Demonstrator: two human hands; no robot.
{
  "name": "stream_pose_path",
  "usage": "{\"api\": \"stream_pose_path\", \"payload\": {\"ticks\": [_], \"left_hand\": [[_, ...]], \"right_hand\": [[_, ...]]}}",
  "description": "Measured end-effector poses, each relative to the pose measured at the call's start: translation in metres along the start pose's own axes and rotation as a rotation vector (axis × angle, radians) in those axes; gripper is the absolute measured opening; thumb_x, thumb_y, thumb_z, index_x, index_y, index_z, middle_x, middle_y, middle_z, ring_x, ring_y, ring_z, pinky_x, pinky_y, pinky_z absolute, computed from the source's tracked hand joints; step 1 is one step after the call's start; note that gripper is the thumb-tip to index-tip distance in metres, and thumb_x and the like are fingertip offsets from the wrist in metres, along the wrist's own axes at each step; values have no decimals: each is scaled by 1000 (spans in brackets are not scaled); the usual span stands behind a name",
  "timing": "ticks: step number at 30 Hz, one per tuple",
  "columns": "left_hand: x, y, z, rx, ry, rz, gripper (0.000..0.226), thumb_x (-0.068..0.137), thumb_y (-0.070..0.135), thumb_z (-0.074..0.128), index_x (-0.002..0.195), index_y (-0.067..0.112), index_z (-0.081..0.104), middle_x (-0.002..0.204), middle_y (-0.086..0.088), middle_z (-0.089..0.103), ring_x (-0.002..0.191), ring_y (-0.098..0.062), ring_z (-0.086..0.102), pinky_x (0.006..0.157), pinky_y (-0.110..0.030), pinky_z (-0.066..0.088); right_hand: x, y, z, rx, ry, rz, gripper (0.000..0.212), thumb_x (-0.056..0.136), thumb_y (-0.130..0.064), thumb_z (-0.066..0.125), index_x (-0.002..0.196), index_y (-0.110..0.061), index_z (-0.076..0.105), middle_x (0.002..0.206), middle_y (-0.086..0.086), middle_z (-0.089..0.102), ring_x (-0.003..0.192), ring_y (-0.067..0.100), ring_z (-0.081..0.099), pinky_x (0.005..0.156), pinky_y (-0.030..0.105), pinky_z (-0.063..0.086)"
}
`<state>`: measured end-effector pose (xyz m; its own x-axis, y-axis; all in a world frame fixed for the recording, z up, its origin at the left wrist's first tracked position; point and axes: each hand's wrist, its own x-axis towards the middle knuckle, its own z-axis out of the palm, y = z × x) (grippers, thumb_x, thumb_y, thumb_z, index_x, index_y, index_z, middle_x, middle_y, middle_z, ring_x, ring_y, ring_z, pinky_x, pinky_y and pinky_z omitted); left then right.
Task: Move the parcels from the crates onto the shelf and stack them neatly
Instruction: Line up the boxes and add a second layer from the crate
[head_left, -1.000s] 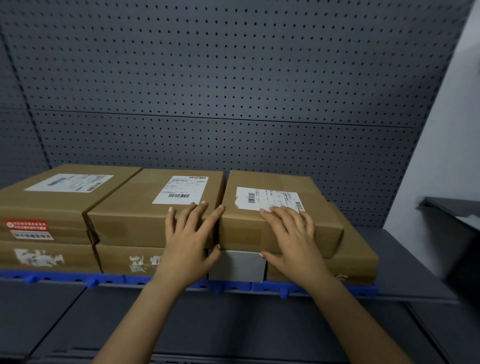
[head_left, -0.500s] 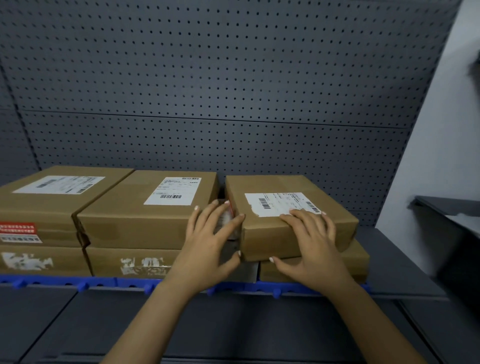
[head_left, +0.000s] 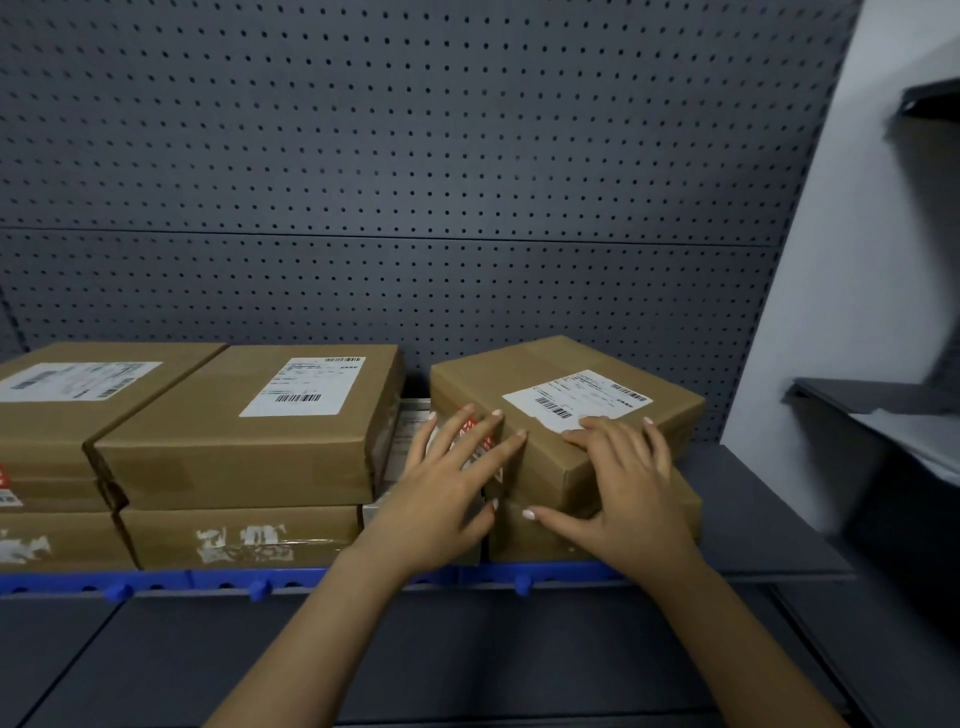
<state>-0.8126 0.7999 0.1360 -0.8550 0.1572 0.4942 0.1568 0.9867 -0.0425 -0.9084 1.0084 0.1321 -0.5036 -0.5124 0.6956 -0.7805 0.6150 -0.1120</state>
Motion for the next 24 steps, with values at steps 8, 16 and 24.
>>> {"api": "stream_pose_path", "payload": {"ticks": [8,16,24], "left_hand": [[22,3,8,-23,40,-33,90,84,48,61,153,37,4,161,3,-5,146,-18,-15,115,-41,-14],[37,15,19,-56,80,-53,92,75,57,67,151,32,20,157,1,22,146,-17,6,114,-41,-16],[27,23,20,13,152,-107,79,80,58,59,147,30,30,147,0,39,139,-21,23,115,-51,-1]], "right_hand": [[-10,34,-22,269,-72,64,70,70,-52,70,130,-34,40,129,-22,36,126,1,32,107,38,34],[-15,60,-32,400,-154,56,71,68,-45,78,130,-40,43,137,-28,24,134,-7,17,96,13,25],[-6,68,-23,534,-87,64,69,59,-58,80,119,-38,53,134,-24,36,131,1,33,100,18,30]]}}
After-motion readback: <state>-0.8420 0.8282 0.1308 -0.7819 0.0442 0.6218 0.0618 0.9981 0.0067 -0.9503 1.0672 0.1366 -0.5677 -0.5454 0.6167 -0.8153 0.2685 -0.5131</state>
